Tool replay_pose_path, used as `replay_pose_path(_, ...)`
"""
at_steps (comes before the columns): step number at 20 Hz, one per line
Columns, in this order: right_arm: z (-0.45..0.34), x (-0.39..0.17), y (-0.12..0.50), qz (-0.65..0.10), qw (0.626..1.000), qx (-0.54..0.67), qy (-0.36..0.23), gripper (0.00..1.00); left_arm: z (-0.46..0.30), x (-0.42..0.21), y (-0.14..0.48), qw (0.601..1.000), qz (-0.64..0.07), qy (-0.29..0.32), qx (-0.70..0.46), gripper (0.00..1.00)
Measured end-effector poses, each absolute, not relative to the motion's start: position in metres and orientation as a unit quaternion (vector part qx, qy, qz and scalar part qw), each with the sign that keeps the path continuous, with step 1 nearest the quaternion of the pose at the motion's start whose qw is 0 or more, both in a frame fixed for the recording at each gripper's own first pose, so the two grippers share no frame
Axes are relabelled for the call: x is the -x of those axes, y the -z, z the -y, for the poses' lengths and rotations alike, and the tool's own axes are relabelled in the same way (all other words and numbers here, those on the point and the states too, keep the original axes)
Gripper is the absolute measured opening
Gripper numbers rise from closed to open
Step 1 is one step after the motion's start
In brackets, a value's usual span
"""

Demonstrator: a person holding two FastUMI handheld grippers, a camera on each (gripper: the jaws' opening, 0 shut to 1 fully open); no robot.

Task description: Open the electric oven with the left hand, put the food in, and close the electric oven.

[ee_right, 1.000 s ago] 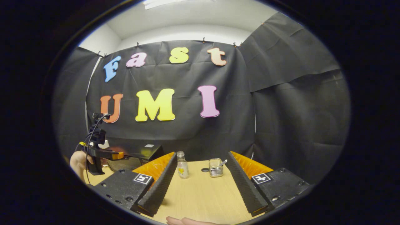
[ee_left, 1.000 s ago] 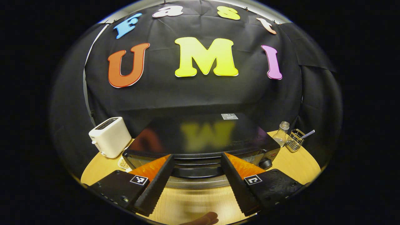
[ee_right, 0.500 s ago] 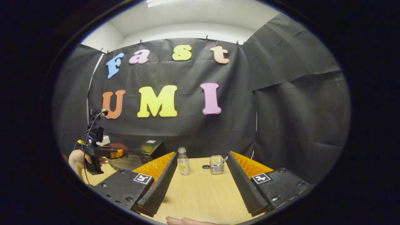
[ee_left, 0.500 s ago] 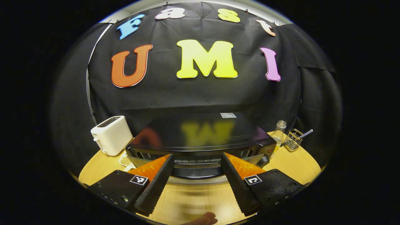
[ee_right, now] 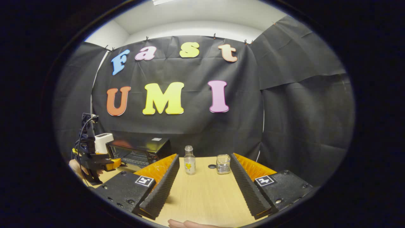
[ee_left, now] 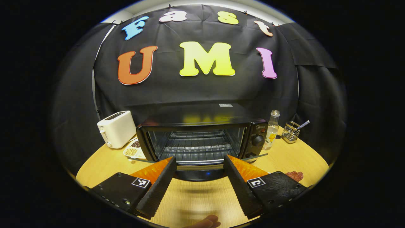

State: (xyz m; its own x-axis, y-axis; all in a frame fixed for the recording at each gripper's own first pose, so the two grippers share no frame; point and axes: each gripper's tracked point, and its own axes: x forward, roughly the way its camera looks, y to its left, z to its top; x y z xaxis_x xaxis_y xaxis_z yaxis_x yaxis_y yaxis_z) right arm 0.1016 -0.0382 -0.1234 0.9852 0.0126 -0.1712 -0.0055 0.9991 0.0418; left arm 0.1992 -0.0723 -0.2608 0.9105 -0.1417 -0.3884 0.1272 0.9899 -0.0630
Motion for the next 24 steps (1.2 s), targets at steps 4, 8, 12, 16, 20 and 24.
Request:
replay_pose_path(4, 0.032, -0.103, 0.129, -0.092, 0.996, -0.019, -0.008, 1.0, 0.071, -0.173, 0.283, 0.976, -0.208, 0.068, 0.021, 0.96)
replay_pose_path(8, 0.028, -0.106, 0.137, -0.101, 0.995, -0.016, -0.009, 1.0, 0.074, -0.147, 0.319, 0.968, -0.242, 0.066, 0.024, 0.95)
replay_pose_path(12, 0.025, -0.108, 0.145, -0.11, 0.994, -0.013, -0.01, 1.0, 0.077, -0.126, 0.364, 0.952, -0.296, 0.069, 0.022, 0.95)
replay_pose_path(16, 0.022, -0.11, 0.152, -0.12, 0.993, -0.011, -0.009, 1.0, 0.077, -0.123, 0.38, 0.949, -0.307, 0.069, 0.025, 0.96)
replay_pose_path(20, 0.016, -0.113, 0.164, -0.137, 0.99, -0.012, -0.02, 1.0, 0.076, -0.123, 0.376, 0.952, -0.297, 0.065, 0.036, 0.96)
replay_pose_path(24, 0.001, -0.121, 0.189, -0.185, 0.981, -0.021, -0.057, 0.98, 0.075, -0.116, 0.352, 0.957, -0.278, 0.073, 0.046, 0.95)
